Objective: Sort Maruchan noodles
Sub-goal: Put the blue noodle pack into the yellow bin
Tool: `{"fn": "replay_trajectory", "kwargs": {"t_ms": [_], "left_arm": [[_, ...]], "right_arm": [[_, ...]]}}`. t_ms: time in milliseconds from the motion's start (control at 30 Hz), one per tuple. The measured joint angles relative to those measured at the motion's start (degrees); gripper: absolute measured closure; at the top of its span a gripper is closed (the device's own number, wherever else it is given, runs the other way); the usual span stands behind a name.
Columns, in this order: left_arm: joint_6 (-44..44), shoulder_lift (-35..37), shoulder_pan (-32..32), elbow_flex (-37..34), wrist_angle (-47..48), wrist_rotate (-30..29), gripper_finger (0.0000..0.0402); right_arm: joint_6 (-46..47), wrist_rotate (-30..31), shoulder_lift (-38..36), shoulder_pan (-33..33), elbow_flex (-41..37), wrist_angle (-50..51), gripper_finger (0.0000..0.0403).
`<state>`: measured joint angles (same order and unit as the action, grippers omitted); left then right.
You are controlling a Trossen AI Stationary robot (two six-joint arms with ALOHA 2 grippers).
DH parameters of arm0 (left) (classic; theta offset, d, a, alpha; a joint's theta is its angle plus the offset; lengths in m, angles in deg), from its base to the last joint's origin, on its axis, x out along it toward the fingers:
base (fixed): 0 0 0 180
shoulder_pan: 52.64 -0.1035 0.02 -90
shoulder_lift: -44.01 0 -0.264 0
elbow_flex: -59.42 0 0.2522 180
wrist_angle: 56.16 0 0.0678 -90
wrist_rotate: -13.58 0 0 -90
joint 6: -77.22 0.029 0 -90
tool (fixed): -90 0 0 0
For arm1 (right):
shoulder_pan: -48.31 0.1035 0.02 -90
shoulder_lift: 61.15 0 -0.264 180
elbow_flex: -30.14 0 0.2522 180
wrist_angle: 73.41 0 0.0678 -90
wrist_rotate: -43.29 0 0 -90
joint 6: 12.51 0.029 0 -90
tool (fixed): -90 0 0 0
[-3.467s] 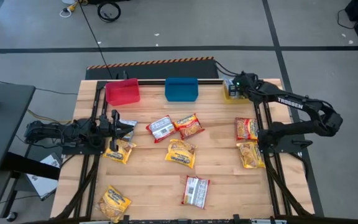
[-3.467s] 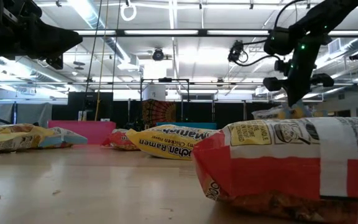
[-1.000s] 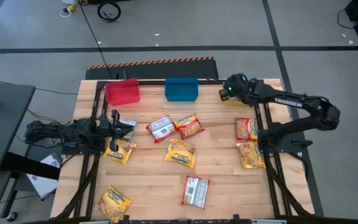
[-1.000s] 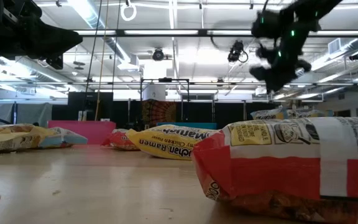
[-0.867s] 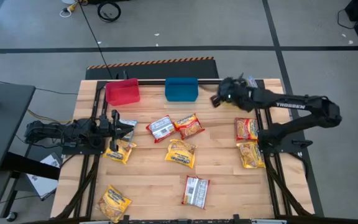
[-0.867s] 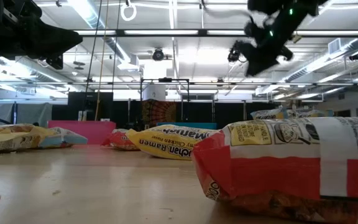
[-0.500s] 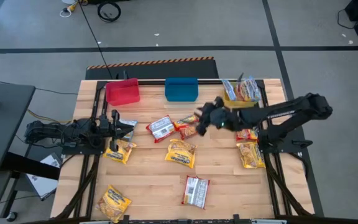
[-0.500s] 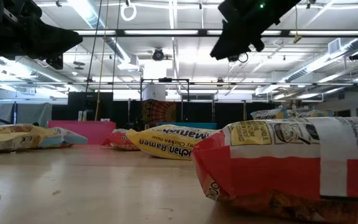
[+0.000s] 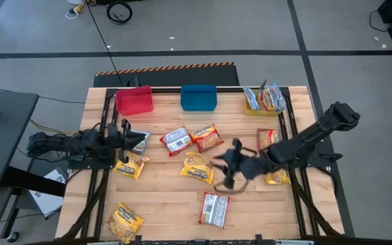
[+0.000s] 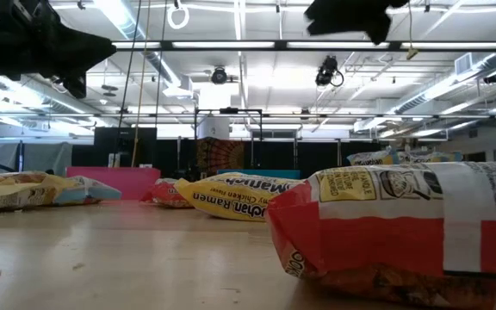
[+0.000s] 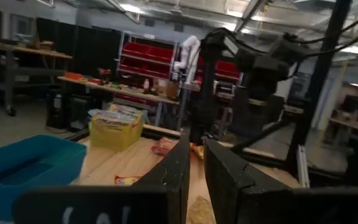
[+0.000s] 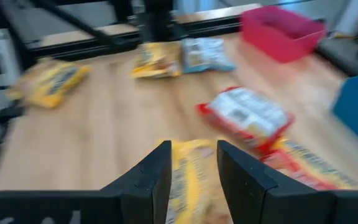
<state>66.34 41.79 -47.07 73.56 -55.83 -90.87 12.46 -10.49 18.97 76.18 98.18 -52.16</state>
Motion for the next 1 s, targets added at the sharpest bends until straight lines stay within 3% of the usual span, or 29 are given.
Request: {"fn": "replay_trajectory", "kwargs": {"t_ms": [133,233,333,500,600,733,867,1000], "left_arm": [[-5.3,0.0,0.1,0.0,-4.2,9.0,0.0349],[-5.9,-1.3,0.3,0.0,-9.1,10.7,0.0349],[-7.4,-5.5,1.7,0.4,-7.4,7.5,0.0352],[-10.4,-19.6,5.9,4.6,-1.7,-2.7,0.0369],[-11.3,-28.1,7.3,11.0,8.7,-8.5,0.0374],[-13.8,-37.9,7.3,22.9,31.9,-12.1,0.0373],[-19.1,-46.0,6.5,33.6,55.2,-10.7,0.0356],[-21.6,-52.3,5.8,38.6,72.4,-7.2,0.0322]], "right_arm": [[1.9,0.2,0.0,4.8,0.0,0.0,0.027],[1.9,1.8,0.0,7.1,0.0,0.0,0.027],[1.9,3.7,0.0,8.3,0.0,0.0,0.027],[1.9,4.5,0.0,9.2,0.0,0.1,0.027],[1.9,4.5,0.0,9.2,0.0,0.2,0.027],[1.9,4.5,0.0,9.2,0.0,0.6,0.027],[3.7,4.5,0.0,9.2,0.0,2.6,0.027],[5.3,4.7,0.4,9.2,0.0,4.8,0.027]]}}
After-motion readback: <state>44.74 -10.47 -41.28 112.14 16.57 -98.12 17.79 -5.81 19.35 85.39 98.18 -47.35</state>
